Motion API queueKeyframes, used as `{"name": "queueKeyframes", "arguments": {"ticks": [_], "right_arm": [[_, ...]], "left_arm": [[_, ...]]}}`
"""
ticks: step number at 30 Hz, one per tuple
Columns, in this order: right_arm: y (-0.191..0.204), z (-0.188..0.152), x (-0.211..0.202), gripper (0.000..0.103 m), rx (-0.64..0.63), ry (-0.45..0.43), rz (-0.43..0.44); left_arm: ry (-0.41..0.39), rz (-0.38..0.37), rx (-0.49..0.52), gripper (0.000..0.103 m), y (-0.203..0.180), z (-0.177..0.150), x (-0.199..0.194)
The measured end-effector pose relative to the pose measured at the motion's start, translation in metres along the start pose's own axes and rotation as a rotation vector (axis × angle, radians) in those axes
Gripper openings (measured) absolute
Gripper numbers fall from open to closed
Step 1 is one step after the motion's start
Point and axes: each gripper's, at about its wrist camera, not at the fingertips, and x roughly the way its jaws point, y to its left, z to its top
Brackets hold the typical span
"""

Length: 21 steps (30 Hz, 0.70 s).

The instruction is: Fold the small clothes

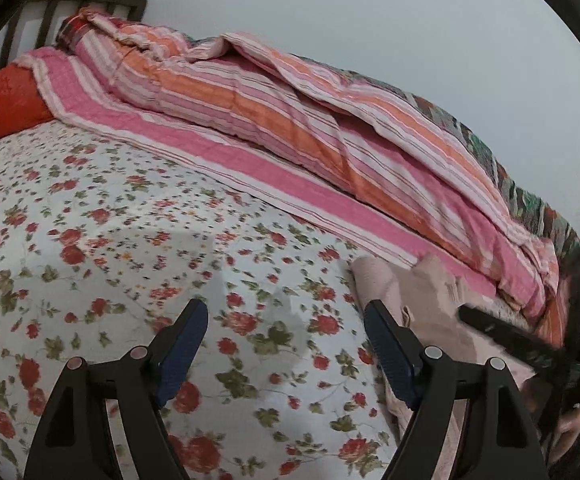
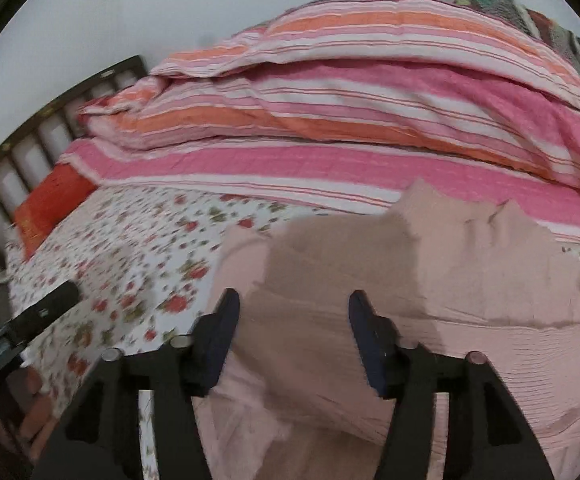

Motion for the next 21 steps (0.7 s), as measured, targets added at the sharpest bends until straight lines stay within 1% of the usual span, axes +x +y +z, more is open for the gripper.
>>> {"name": "queueKeyframes", "arguments": {"ticks": [1,3,5,7,8,9,10,12,13,15,17,19,20,21], "right_arm": [[-0.002,0.0,-0.012,0.057,-0.007,-0.039,-0.021],[-0.017,-0.004,-0.041,0.068,-0.014,-0.105,-0.046],[-0.035,-0.008,-0.059,0.068,-0.013,-0.127,-0.078],[-0.057,-0.016,-0.078,0.068,-0.012,-0.146,-0.141],[-0.073,-0.023,-0.088,0.068,-0.008,-0.157,-0.189],[-0.084,-0.026,-0.095,0.068,-0.005,-0.161,-0.217],[-0.098,-0.032,-0.102,0.068,0.0,-0.162,-0.26],[-0.128,-0.045,-0.112,0.068,0.02,-0.145,-0.328],[-0.141,-0.051,-0.114,0.068,0.036,-0.133,-0.351],[-0.165,-0.065,-0.118,0.068,0.072,-0.12,-0.367],[-0.184,-0.077,-0.118,0.068,0.109,-0.11,-0.374],[-0.203,-0.089,-0.117,0.068,0.152,-0.109,-0.361],[-0.205,-0.091,-0.115,0.068,0.167,-0.107,-0.354],[-0.209,-0.093,-0.114,0.068,0.191,-0.103,-0.339]], "left_arm": [[0.005,-0.004,0.014,0.079,-0.004,-0.001,0.002],[0.016,-0.016,0.031,0.079,-0.012,-0.003,0.005],[0.027,-0.041,0.041,0.079,-0.021,-0.005,0.008],[0.036,-0.069,0.034,0.079,-0.029,-0.006,0.011],[0.045,-0.094,0.028,0.077,-0.033,-0.007,0.013],[0.054,-0.118,0.023,0.077,-0.037,-0.008,0.014],[0.068,-0.167,0.015,0.077,-0.043,-0.009,0.015],[0.088,-0.245,0.018,0.068,-0.055,-0.01,0.017],[0.098,-0.265,0.027,0.067,-0.06,-0.011,0.017],[0.135,-0.321,0.05,0.061,-0.076,-0.016,0.02],[0.185,-0.367,0.051,0.059,-0.089,-0.023,0.026],[0.24,-0.343,0.023,0.053,-0.095,-0.032,0.033],[0.254,-0.342,0.011,0.051,-0.096,-0.035,0.035],[0.273,-0.348,0.007,0.051,-0.099,-0.039,0.039]]}}
